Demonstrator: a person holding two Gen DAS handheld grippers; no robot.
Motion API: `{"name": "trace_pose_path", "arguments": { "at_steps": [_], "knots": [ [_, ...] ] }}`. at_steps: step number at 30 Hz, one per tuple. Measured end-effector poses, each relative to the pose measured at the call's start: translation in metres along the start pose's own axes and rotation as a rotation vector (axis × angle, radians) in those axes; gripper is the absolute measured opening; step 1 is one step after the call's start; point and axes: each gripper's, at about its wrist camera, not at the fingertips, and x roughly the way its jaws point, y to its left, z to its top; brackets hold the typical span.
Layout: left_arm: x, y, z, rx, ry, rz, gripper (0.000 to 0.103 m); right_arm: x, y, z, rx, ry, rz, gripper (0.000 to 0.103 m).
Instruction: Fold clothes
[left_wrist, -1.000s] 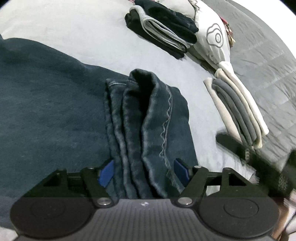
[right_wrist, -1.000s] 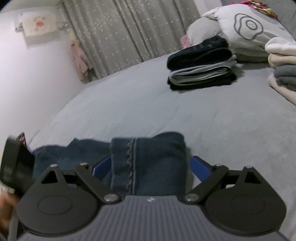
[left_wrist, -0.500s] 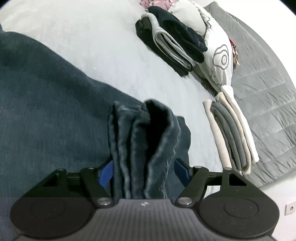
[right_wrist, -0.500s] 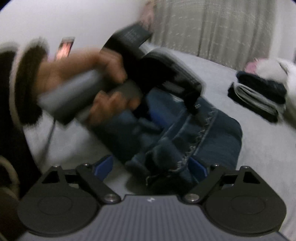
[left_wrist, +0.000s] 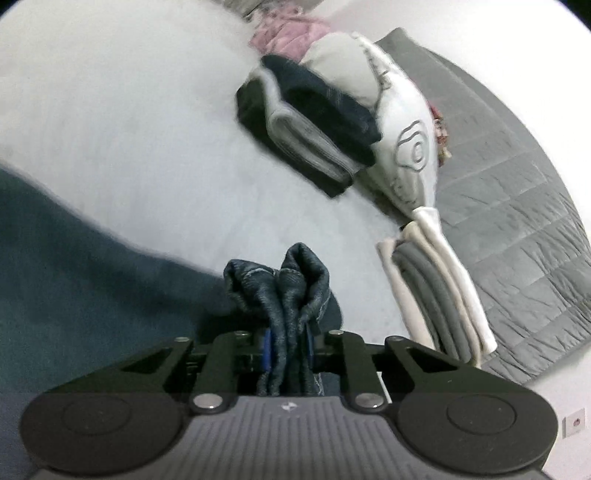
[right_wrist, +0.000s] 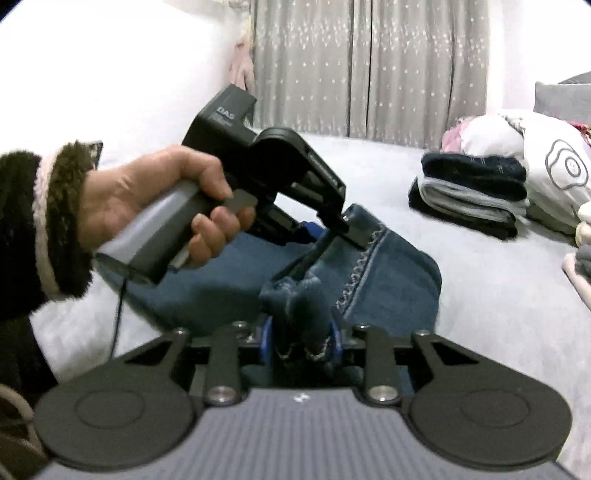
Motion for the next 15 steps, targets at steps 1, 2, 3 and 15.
{"name": "trace_pose_path", "arguments": {
  "at_steps": [1, 2, 3, 15],
  "knots": [
    [-0.010, -0.001, 0.006, 0.023, -0.012, 0.008, 0.017, 0.002, 0.008, 0.007, -0.010, -0.011, 0.009, 0.030],
    [-0.014, 0.000, 0.009, 0.029, -0.017, 0.016, 0.017, 0.004, 0.015, 0.014, -0.018, -0.022, 0.019, 0.030],
    [-0.025, 0.004, 0.015, 0.036, -0.027, 0.033, 0.017, 0.007, 0.021, 0.018, -0.020, -0.030, 0.029, 0.030],
    [-0.094, 0.103, 0.039, -0.003, -0.060, 0.193, 0.017, 0.090, 0.132, 0.052, -0.050, -0.012, 0.200, 0.030]
  ]
}}
